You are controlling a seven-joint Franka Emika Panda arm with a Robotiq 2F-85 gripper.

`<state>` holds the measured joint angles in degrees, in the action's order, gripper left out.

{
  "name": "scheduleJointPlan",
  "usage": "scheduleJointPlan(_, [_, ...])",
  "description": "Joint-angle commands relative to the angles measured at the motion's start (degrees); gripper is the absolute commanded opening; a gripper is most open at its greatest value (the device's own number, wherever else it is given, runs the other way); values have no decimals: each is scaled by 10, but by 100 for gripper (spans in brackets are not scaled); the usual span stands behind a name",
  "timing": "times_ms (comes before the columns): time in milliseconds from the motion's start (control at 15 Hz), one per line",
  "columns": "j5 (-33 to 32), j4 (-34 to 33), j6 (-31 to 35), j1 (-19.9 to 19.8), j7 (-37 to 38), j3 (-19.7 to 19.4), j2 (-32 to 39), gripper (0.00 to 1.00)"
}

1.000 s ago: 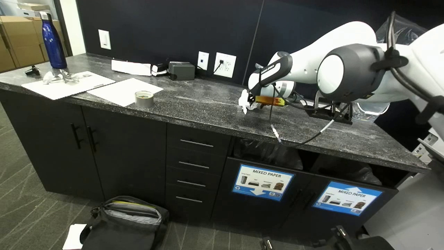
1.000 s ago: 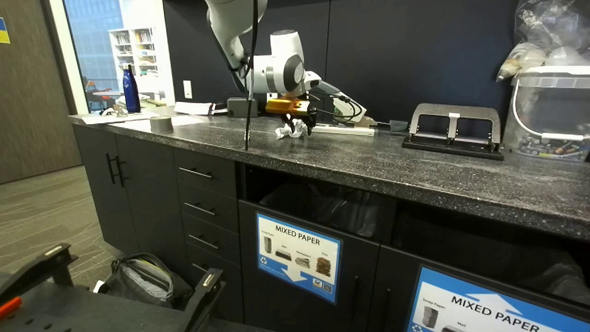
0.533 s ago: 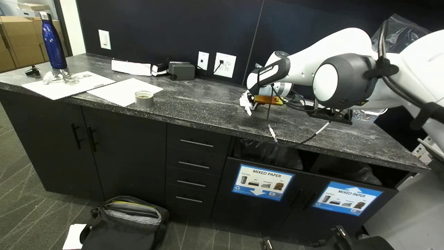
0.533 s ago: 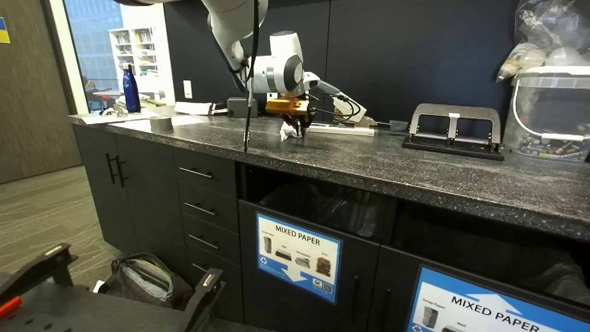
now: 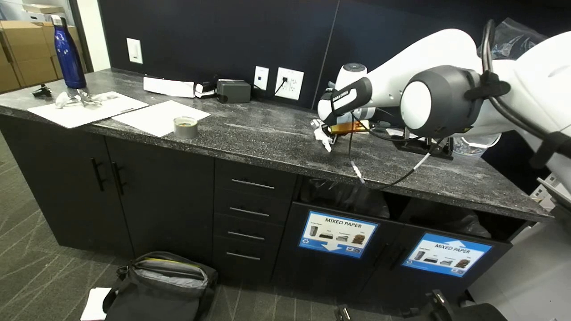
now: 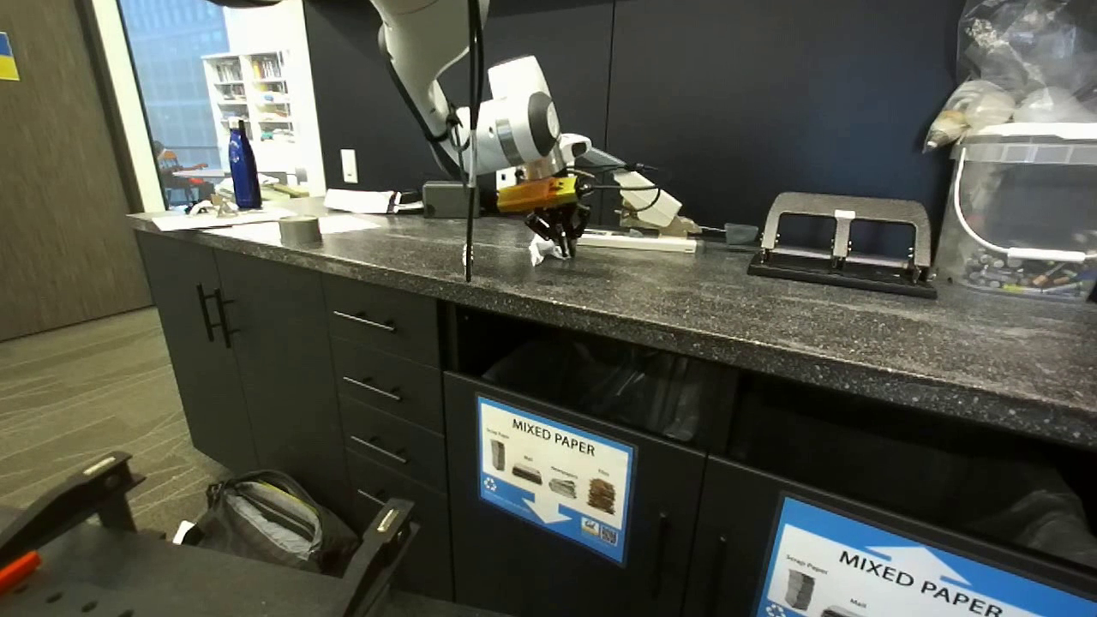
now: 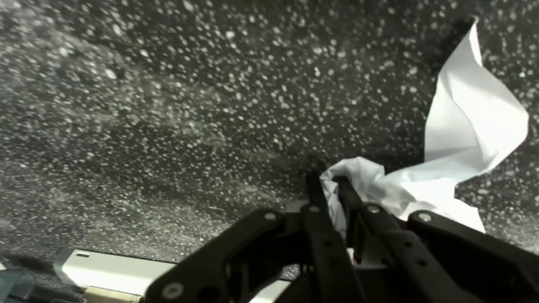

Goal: Pick up the pieces of paper from the countertop and put them in the left bin.

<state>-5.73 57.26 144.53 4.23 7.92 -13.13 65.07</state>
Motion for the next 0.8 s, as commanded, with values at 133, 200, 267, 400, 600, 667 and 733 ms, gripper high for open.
scheduleJointPlan(133, [-81, 172, -74, 51, 47, -42, -108, 9])
scheduleJointPlan(200, [-88, 197, -90, 55, 47, -38, -127, 9])
scheduleJointPlan(267, [-92, 222, -100, 56, 47, -30, -146, 9])
scheduleJointPlan(400, [-93, 271, -105, 58, 53, -17, -177, 9])
scheduleJointPlan(600, [-84, 350, -77, 61, 89, -5, -224, 9])
scheduleJointPlan(667, [-76, 376, -67, 56, 98, 4, -241, 9])
scheduleJointPlan(733, [-73, 402, -52, 56, 115, 8, -256, 9])
